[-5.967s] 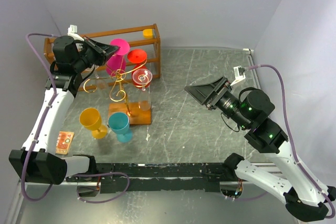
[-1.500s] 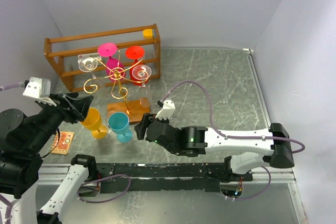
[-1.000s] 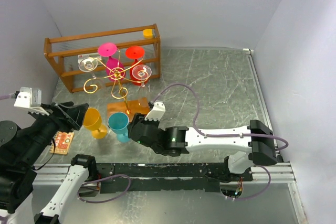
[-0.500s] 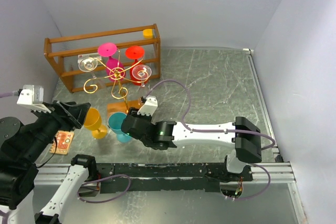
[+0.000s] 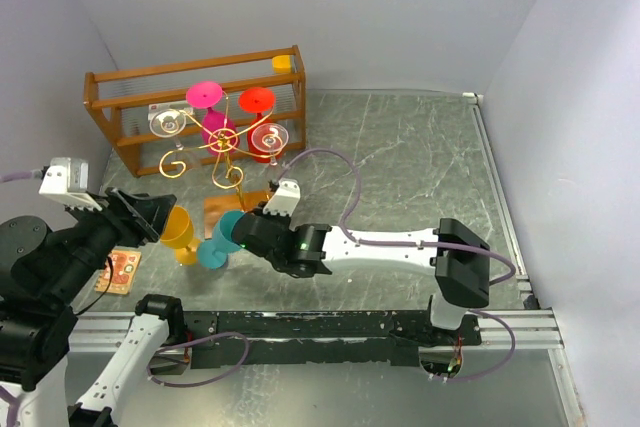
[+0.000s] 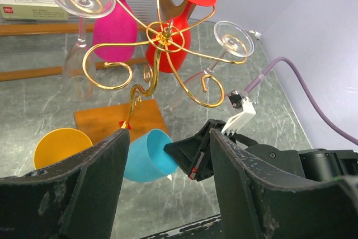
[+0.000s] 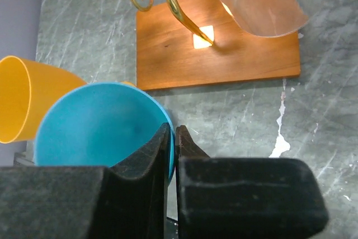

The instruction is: Place the wine glass upside down on the wine glass rack

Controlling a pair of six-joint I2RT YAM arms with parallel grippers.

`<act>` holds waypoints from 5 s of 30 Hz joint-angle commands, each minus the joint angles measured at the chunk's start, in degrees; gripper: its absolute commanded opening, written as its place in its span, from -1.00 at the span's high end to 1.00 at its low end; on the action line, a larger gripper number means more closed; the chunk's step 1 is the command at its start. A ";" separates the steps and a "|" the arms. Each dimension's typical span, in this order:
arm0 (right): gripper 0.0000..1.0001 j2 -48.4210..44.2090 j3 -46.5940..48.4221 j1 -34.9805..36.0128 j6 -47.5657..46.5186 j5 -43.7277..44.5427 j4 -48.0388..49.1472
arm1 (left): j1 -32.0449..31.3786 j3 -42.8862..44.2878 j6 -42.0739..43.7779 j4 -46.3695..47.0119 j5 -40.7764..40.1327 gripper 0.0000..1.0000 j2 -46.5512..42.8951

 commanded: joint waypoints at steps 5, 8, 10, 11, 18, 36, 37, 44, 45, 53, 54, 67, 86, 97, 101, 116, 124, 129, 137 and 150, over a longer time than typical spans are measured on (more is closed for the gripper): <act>1.00 -7.38 -4.24 0.06 -1.81 1.04 -1.64 | -0.26 -1.87 -3.20 1.03 0.56 -0.40 0.53; 1.00 -11.62 -6.81 0.10 -2.27 1.38 -1.39 | -0.25 -2.81 -5.49 -0.42 -0.10 -0.42 0.31; 1.00 -15.25 -9.75 0.09 -3.41 1.47 0.90 | -0.31 -3.90 -8.56 -2.29 -1.98 -0.43 -0.09; 1.00 -17.25 -11.24 0.12 -4.37 1.43 2.36 | -0.30 -4.74 -10.39 -3.25 -2.98 -0.44 -0.44; 1.00 -28.23 -21.40 0.15 -13.00 -0.86 16.70 | -0.28 -11.33 -26.12 -8.59 -2.34 -0.63 -3.38; 1.00 -30.06 -29.25 0.19 -16.70 -7.27 42.85 | -0.03 -22.70 -55.10 -6.78 2.59 -0.52 -12.61; 1.00 -29.60 -28.95 0.23 -16.95 -7.64 43.82 | 0.09 -22.31 -56.00 -7.28 2.59 -0.50 -12.19; 1.00 -26.38 -25.76 0.24 -18.03 -10.84 48.15 | 0.51 -17.47 -56.09 -11.25 -2.13 -0.45 -8.75; 1.00 -26.02 -25.41 0.23 -17.96 -11.06 48.35 | 0.55 -17.48 -56.01 -11.17 -2.24 -0.44 -8.63; 1.00 -25.10 -24.34 0.24 -15.98 -13.71 50.28 | 1.23 -20.32 -59.27 -10.71 -1.19 -0.46 -10.45; 1.00 -25.05 -24.18 0.24 -15.80 -13.85 50.39 | 1.33 -20.46 -59.60 -10.89 -1.07 -0.47 -10.54; 1.00 -24.80 -27.98 0.24 -12.65 -22.51 58.02 | 1.78 -18.89 -64.06 -10.05 -6.45 0.04 -12.05; 1.00 -26.35 -31.06 0.19 -12.56 -33.74 63.26 | 1.78 -15.94 -61.65 -4.27 -11.24 0.42 -8.23; 1.00 -26.86 -30.93 0.14 -12.37 -33.13 60.08 | 1.79 -15.28 -58.35 -1.25 -11.32 0.86 -7.13; 0.87 -26.78 -29.96 0.18 -12.30 -32.47 56.69 | 1.78 -14.57 -55.92 -0.96 -12.54 0.86 -6.65; -0.12 -34.00 -28.12 -0.11 -25.11 -31.01 29.93 | 1.78 -12.87 -14.81 3.32 -17.85 0.86 -7.00; -0.18 -33.24 -18.54 -0.17 -29.96 -39.80 21.15 | 1.78 -12.21 7.45 8.91 -3.01 0.86 -9.92; -0.19 -34.04 -15.50 -0.21 -27.89 -39.82 23.02 | 1.81 -13.64 17.46 13.84 12.96 0.86 -10.38; -0.20 -32.89 -12.69 -0.90 -8.79 -33.03 24.06 | 1.65 -17.53 22.92 20.38 23.00 0.86 -11.03; -0.10 -27.89 -10.57 -3.63 10.13 -37.66 32.60 | 0.49 -21.53 25.03 20.43 26.45 0.86 -11.43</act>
